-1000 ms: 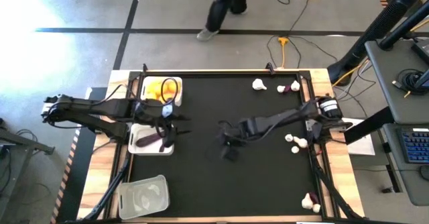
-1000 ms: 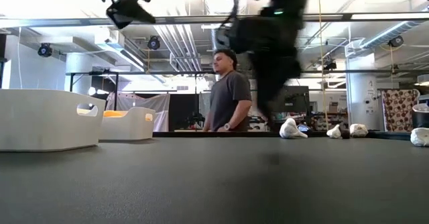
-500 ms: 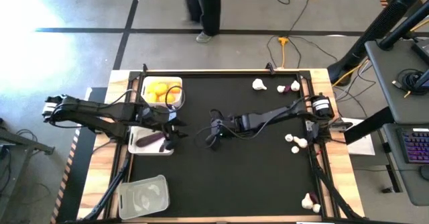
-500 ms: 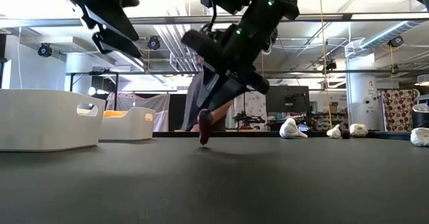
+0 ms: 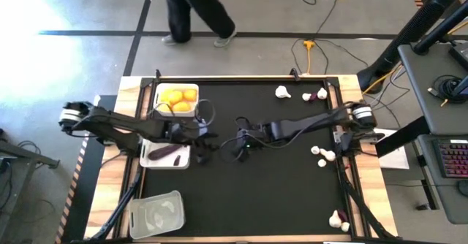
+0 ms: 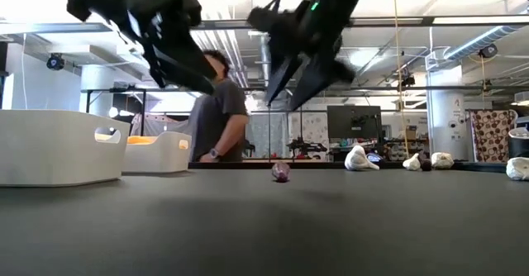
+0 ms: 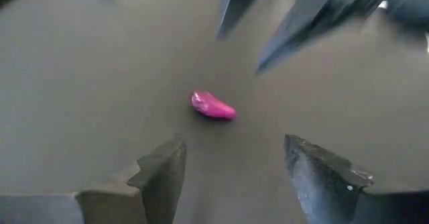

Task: Sort produce into baskets
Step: Put the eggplant into the bottom white bin

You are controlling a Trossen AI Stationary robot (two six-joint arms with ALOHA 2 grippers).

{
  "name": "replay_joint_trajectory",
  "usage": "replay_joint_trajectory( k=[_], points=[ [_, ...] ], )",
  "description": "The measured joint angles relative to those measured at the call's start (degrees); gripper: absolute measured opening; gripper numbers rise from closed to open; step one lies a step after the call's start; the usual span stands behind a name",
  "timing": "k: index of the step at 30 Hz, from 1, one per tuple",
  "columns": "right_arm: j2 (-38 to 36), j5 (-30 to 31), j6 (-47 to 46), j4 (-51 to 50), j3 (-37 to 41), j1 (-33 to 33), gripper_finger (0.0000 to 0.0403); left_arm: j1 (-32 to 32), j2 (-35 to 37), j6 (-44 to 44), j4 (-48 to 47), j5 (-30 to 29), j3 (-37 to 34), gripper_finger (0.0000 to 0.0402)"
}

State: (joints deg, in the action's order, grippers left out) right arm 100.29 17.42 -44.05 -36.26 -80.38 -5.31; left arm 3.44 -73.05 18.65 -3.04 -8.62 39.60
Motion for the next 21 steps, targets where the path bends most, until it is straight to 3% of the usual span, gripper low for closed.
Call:
replay_joint_trajectory(
  k=[9, 16, 21],
  points=[
    [-11.6, 8.3, -8.2, -16.3, -2.1, -4.6, 0.0264, -0.7, -15.7, 1.3, 12.2, -0.1, 1.6, 0.0274],
    [-16.3, 15.4, -14.5, -19.1, -2.1, -7.2, 0.0265, -2.1, -25.4, 12.1, 18.0, -1.2, 5.8, 0.0276],
    [-16.2, 16.0, -14.5, -19.2, -2.1, -7.3, 0.0257, -2.0, -31.6, 14.8, 18.5, -1.3, 11.3, 0.0276]
  ],
)
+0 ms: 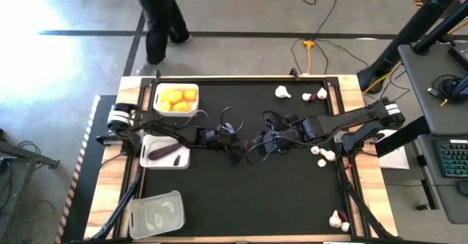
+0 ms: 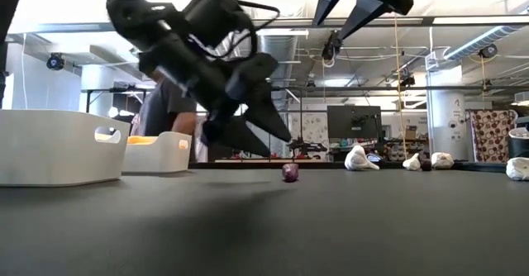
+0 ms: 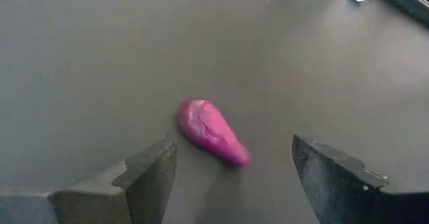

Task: Sort produce into baskets
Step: Put the eggplant into the bottom white bin

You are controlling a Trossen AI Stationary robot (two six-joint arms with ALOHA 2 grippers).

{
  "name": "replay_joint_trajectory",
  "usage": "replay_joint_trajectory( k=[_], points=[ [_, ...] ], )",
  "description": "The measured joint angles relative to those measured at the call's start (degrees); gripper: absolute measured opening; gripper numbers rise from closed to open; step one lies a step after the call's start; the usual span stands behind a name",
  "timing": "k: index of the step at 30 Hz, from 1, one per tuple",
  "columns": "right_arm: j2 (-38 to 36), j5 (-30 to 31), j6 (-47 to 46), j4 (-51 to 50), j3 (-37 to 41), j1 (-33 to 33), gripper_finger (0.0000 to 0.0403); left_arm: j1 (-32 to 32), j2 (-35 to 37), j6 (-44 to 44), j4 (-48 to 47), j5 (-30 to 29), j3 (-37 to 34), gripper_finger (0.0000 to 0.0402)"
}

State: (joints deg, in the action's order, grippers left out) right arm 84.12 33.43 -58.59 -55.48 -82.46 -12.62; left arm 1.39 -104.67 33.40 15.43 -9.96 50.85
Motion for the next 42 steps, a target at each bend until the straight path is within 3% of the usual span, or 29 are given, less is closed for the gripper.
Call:
replay_joint_trajectory(
  k=[3, 8, 17, 22, 33, 37, 42],
  points=[
    [0.7, -0.3, -0.2, -0.2, 0.0, 0.0, 0.0254, 0.0, -2.7, 1.9, -2.9, -0.5, 3.9, 0.0276],
    [1.7, -1.0, -1.5, -0.3, 0.1, -0.2, 0.0257, -0.2, -5.6, 5.7, -9.9, -7.0, 8.0, 0.0276],
    [2.2, -2.3, -1.4, -0.7, 0.2, -0.1, 0.0256, -0.3, -9.6, 7.9, -9.0, -3.1, 10.4, 0.0269],
    [2.2, -1.9, -1.4, -1.0, 0.2, -0.1, 0.0251, -0.3, -10.3, 8.7, -8.9, -3.1, 10.5, 0.0223],
    [2.2, -1.9, -1.4, -1.0, 0.2, -0.1, 0.0253, -0.4, -9.4, 2.2, -9.2, -0.5, 10.4, 0.0068],
    [2.2, -1.9, -1.4, -1.0, 0.2, -0.1, 0.0248, -0.4, -6.0, -2.3, -13.3, 0.2, 10.4, 0.0046],
    [2.2, -1.9, -1.4, -0.8, 0.2, -0.1, 0.0248, -0.3, 3.2, -10.1, -22.9, 0.4, 9.6, 0.0044]
  ],
)
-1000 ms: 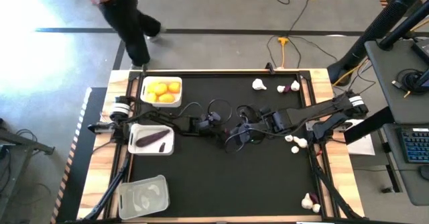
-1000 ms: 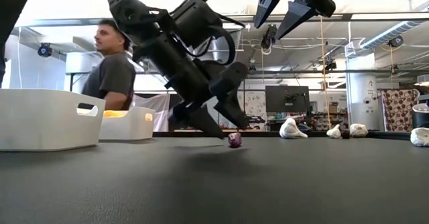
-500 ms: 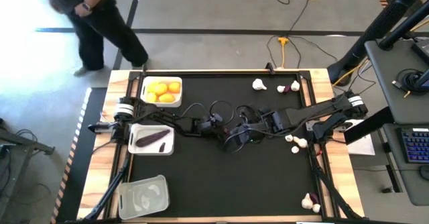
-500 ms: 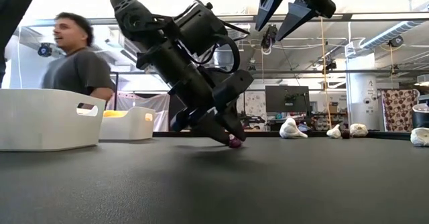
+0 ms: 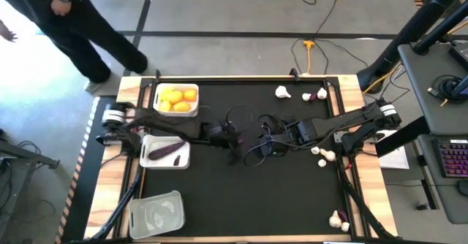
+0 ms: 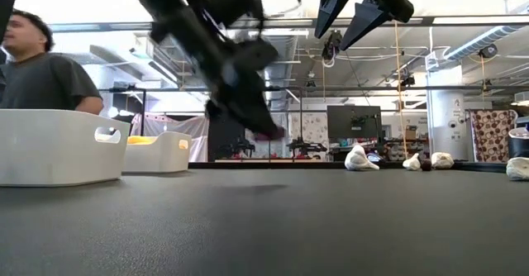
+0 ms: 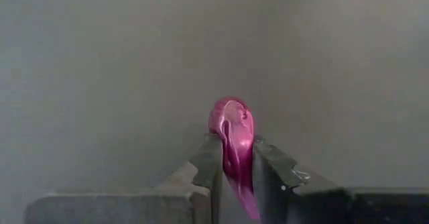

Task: Sort produce into baskets
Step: Put the eggplant into the bottom white bin

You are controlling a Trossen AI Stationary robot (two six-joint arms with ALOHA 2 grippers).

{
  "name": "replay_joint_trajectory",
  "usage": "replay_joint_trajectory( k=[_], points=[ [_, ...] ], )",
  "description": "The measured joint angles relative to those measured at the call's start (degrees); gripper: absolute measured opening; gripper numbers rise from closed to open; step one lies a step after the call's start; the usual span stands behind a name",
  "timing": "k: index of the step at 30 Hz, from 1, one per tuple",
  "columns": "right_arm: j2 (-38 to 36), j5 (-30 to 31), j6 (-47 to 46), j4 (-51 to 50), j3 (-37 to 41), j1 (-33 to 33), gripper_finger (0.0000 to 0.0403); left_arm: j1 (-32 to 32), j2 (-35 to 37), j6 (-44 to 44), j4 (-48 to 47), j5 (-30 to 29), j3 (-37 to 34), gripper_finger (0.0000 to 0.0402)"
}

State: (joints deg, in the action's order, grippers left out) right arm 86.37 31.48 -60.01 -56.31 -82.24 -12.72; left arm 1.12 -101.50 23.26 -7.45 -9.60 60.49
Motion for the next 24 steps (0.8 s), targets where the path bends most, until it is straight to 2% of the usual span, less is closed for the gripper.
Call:
replay_joint_trajectory(
  k=[8, 11, 14, 18, 24],
  points=[
    [0.0, 0.1, 1.8, 0.0, 0.0, 0.1, 0.0249, 0.8, 25.1, -9.8, -22.4, 0.4, -6.1, 0.0044],
    [0.0, 0.9, 2.7, 0.1, 0.0, 0.4, 0.0247, 1.1, 35.4, -13.1, -29.9, 7.4, -9.6, 0.0043],
    [0.0, 3.1, 3.7, 0.3, 0.0, 0.8, 0.0248, 1.6, 44.0, -8.8, -34.7, 13.2, -13.7, 0.0043],
    [0.0, 4.7, 4.0, 1.2, 0.0, 1.9, 0.025, 2.5, 52.8, -1.7, -41.7, 14.6, -19.6, 0.0043],
    [0.0, 4.7, 8.2, 5.2, 0.0, 3.5, 0.025, 2.5, 57.5, 6.4, -44.6, 14.8, -27.1, 0.0049]
  ],
)
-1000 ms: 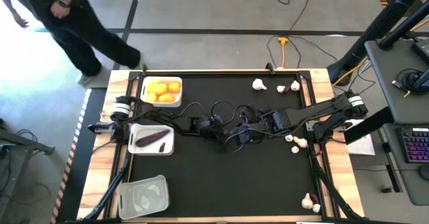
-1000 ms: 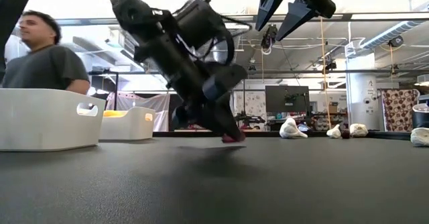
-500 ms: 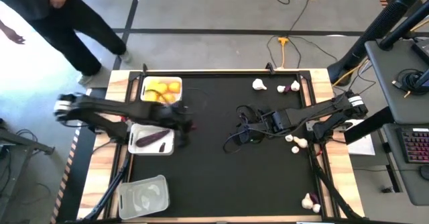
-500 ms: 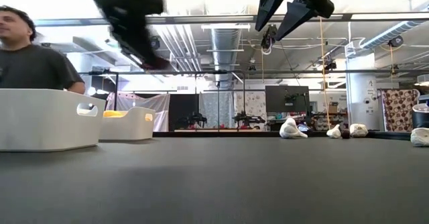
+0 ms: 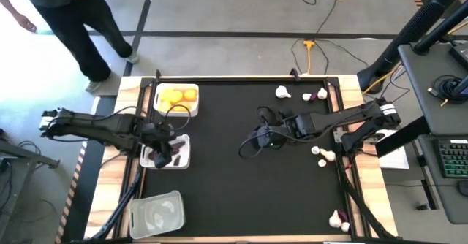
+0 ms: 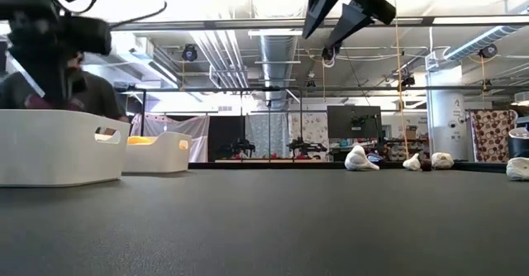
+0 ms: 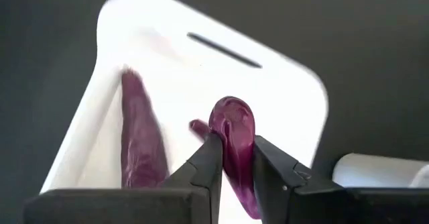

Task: Sort produce into baskets
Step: Put the eggplant into the bottom white bin

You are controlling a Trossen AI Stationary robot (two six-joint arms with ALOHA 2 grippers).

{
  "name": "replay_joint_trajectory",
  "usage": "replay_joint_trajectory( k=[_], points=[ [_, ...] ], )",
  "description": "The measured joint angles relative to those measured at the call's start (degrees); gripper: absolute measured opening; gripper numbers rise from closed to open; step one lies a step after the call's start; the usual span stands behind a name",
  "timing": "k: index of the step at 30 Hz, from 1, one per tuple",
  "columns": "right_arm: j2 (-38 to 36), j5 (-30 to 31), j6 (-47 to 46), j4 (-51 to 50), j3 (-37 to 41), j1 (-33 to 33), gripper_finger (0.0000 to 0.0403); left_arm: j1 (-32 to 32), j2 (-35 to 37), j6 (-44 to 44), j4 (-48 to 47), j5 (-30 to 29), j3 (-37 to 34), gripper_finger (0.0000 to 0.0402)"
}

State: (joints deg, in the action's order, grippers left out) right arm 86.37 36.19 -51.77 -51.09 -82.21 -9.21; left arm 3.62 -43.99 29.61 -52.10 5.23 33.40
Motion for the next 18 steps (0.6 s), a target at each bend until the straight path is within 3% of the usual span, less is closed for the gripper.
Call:
replay_joint_trajectory(
  k=[11, 18],
  points=[
    [0.0, -2.4, 1.0, 1.2, 0.0, 0.6, 0.0263, 0.0, -4.9, 1.3, 0.2, -1.3, -2.3, 0.0109],
    [0.0, -13.5, 0.6, -0.2, 0.0, 0.3, 0.027, 0.0, -7.2, -2.5, -0.7, -4.9, 1.2, 0.0153]
  ],
)
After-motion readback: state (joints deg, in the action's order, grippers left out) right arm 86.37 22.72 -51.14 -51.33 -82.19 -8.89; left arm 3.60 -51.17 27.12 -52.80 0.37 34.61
